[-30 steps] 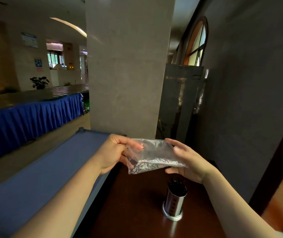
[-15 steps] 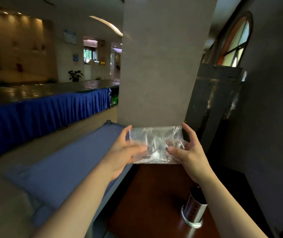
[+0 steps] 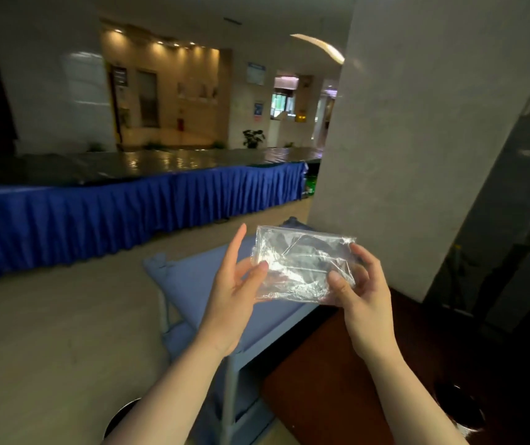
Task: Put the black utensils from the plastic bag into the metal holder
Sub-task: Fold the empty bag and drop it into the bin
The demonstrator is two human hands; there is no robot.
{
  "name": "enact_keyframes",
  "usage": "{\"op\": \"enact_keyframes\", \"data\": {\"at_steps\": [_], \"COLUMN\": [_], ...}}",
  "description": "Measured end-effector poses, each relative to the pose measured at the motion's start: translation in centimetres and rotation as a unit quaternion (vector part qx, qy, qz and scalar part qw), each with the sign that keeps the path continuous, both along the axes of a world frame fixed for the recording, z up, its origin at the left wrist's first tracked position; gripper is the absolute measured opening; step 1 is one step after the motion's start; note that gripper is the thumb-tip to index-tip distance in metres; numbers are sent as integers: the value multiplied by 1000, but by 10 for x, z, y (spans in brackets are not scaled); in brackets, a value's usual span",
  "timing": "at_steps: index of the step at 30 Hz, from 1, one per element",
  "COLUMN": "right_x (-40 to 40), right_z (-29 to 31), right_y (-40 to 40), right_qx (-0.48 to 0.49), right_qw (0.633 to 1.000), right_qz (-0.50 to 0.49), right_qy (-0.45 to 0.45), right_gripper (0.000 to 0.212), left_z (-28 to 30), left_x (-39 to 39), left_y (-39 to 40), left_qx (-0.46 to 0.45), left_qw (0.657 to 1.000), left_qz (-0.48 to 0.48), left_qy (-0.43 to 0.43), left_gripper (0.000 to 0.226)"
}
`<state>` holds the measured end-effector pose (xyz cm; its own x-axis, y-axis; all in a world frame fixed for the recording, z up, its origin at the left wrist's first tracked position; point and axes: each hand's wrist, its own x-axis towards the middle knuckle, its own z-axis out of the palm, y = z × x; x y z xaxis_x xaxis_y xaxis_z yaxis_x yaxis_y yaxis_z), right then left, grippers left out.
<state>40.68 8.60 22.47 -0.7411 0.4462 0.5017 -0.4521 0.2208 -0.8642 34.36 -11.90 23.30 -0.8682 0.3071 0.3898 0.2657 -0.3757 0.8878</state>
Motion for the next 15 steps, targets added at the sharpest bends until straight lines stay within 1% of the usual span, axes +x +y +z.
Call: {"op": "enact_keyframes", "data": {"at_steps": [3, 7, 11, 15], "right_x": [-6, -15, -25, -39], "right_z": [-8, -20, -38, -63], "right_y": [-11, -33, -63, -96], "right_qx": [10, 14, 0, -16], "right_qw": [999, 995, 988, 976], "right_qz": [31, 94, 143, 198], "right_qy": [-13, -28, -51, -85], "right_gripper": [56, 52, 51, 51], "left_z": [-16, -32, -49, -74], "left_x": [5, 14, 20, 22], "left_y": [-20, -48, -77, -111], "left_qx": [-4, -37, -41, -61], "left_qw": [1000, 997, 990, 977], "left_qz": [16, 72, 131, 195], "left_qy": [2, 18, -18, -57], "left_gripper": [70, 63, 53, 51]}}
